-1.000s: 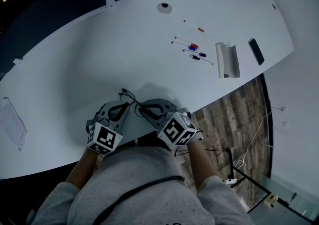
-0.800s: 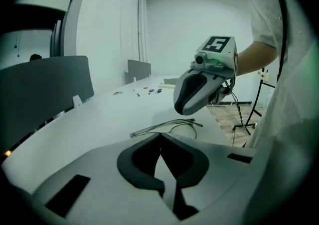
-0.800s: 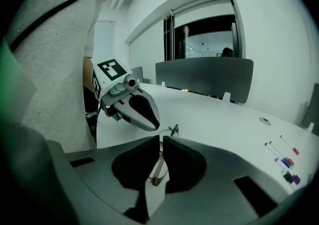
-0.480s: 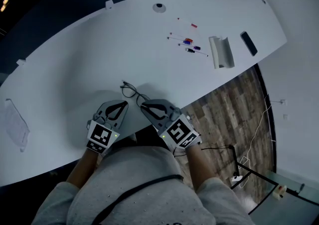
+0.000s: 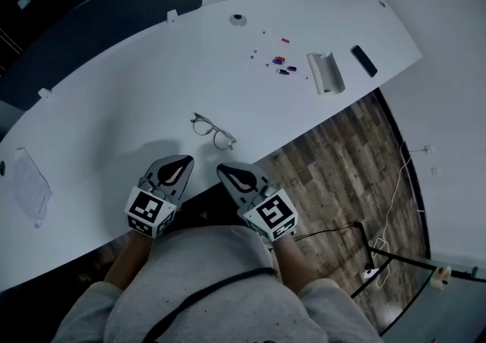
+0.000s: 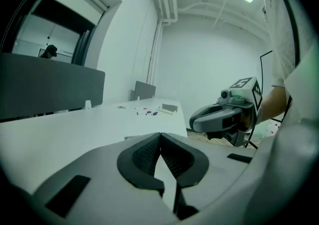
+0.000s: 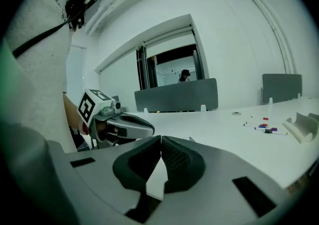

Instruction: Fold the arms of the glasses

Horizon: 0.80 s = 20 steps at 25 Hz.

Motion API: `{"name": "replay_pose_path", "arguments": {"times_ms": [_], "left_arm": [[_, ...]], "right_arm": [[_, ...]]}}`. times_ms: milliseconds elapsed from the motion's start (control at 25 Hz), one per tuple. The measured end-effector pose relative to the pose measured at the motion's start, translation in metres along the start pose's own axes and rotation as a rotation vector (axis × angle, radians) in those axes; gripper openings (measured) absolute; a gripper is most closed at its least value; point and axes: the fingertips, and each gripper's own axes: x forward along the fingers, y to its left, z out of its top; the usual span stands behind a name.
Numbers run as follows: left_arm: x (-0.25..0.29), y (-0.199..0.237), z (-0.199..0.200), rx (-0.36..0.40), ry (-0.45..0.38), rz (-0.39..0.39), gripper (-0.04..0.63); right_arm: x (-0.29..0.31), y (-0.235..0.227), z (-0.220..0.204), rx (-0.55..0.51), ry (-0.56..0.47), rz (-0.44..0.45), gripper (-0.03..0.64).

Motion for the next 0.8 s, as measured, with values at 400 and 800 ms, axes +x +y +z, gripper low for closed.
{"name": "replay_pose_path", "arguments": {"times_ms": [400,800], "left_arm": [[-0.059,-0.055,-0.011,-0.009,-0.070,-0.016,0.015],[-0.095,-0.062,-0.023,-0.030,-0.098,0.048,0.015]], "right_arm": [[-0.045,0.064,-0.024,0.058,-0.004,-0.099,0.020],[-0.055,0.096,-0.027,0.026,-0.008,-0.084,0.020]]}}
